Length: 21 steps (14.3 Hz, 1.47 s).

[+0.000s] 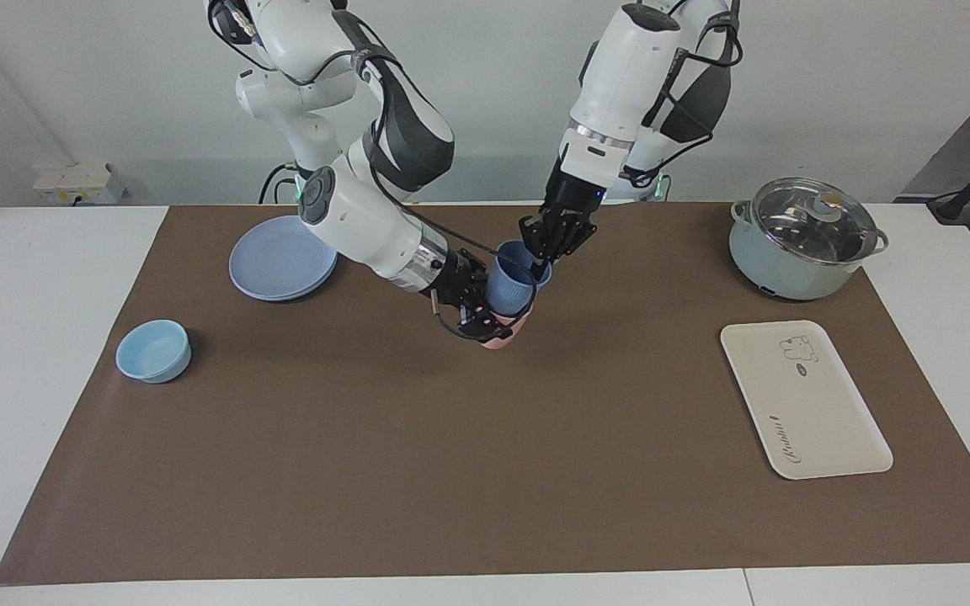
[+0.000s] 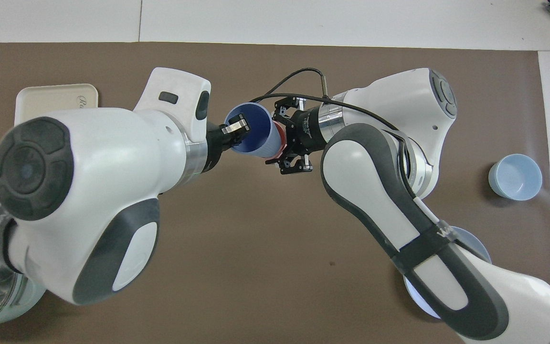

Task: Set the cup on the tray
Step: 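Pull the blue cup out with the left gripper while the right gripper withdraws, then lower the blue cup onto the tray while the right gripper lowers the pink cup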

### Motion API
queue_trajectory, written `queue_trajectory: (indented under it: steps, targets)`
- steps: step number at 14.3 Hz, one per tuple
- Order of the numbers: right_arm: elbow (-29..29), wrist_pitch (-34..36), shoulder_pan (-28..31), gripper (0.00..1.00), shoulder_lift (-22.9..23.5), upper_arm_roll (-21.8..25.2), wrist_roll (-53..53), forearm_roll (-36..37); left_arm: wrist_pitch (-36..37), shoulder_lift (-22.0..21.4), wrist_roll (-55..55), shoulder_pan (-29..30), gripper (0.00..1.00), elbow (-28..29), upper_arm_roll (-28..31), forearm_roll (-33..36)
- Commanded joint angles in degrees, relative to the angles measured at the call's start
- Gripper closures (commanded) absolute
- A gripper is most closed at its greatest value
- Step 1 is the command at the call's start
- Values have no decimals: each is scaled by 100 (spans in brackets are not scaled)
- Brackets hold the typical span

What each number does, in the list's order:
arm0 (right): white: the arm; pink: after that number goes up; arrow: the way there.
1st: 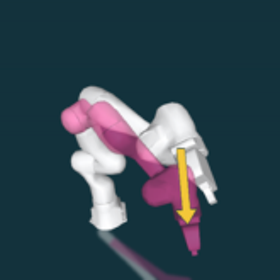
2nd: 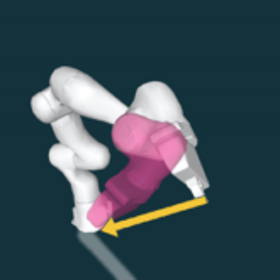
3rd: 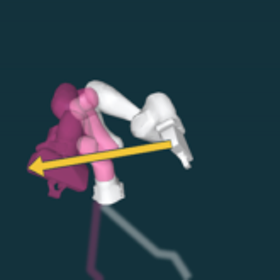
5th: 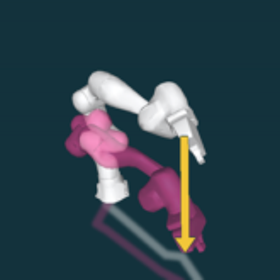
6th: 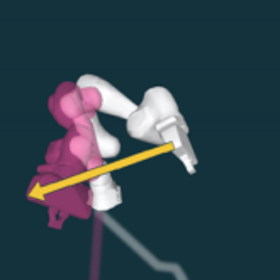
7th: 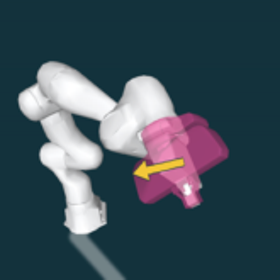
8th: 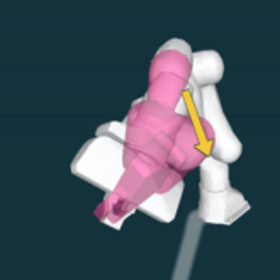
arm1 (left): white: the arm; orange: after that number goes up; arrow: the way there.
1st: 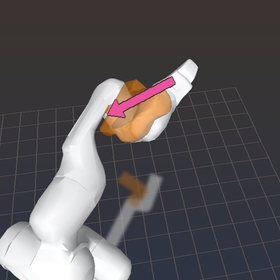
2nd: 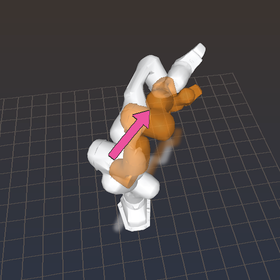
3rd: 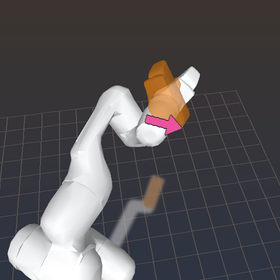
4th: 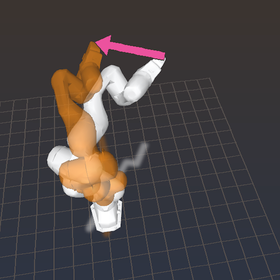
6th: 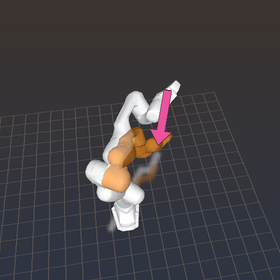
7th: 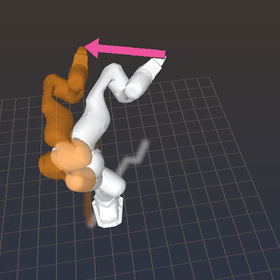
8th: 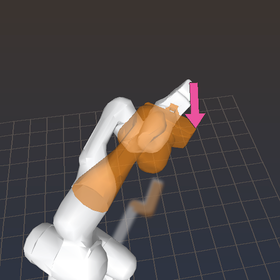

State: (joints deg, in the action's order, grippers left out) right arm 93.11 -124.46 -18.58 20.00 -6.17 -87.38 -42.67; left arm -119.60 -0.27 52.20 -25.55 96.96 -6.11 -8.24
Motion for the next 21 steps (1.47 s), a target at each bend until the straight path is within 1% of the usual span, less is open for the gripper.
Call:
queue_trajectory:
  steps: [1,3,5,7,8,10,11,13,14,15,16,17,19,21]
  targets:
    - [189,-158,161,100,-66,-25,-8,-154,963,-262,-121,391,100,-345,-5,-29]
    - [278,-132,459,100,-58,-25,36,-189,1219,-333,-970,855,100,-258,4,-55]
    - [558,-96,723,100,-163,-25,421,-233,1238,-473,-2007,1523,100,66,4,-90]
    - [787,-26,1223,100,-181,-25,564,-242,976,-657,-3070,2261,100,602,13,-265]
    - [936,-35,1460,100,-216,-25,573,-242,791,-667,-3693,2647,100,804,13,-345]
    - [1033,9,1900,100,-277,-25,564,-242,501,-545,-4679,3185,100,1025,22,-406]
    - [1112,44,2102,100,-295,-25,564,-242,317,-431,-5136,3509,100,1122,22,-537]
    - [1296,36,2498,100,-356,-25,581,-259,96,-71,-6313,4116,100,1158,22,-845]
    - [1367,44,2726,100,-357,-25,729,-468,-1,131,-6876,4397,100,1149,22,-1003]
    - [1429,114,2868,100,-357,-25,1157,-766,-254,376,-7447,4609,100,1149,22,-1135]
    - [1455,245,2973,100,-339,-25,1562,-935,-535,640,-7827,4768,100,1149,22,-1197]
    - [1517,264,3088,100,-322,-25,1766,-997,-746,790,-8005,4830,100,1149,22,-1207]
    - [1535,377,3325,100,-217,-25,2126,-1251,-924,1002,-8286,4936,100,1141,22,-1207]
    - [1535,580,3580,100,38,-25,2705,-1655,-1117,1326,-9039,5190,100,1132,13,-1329]
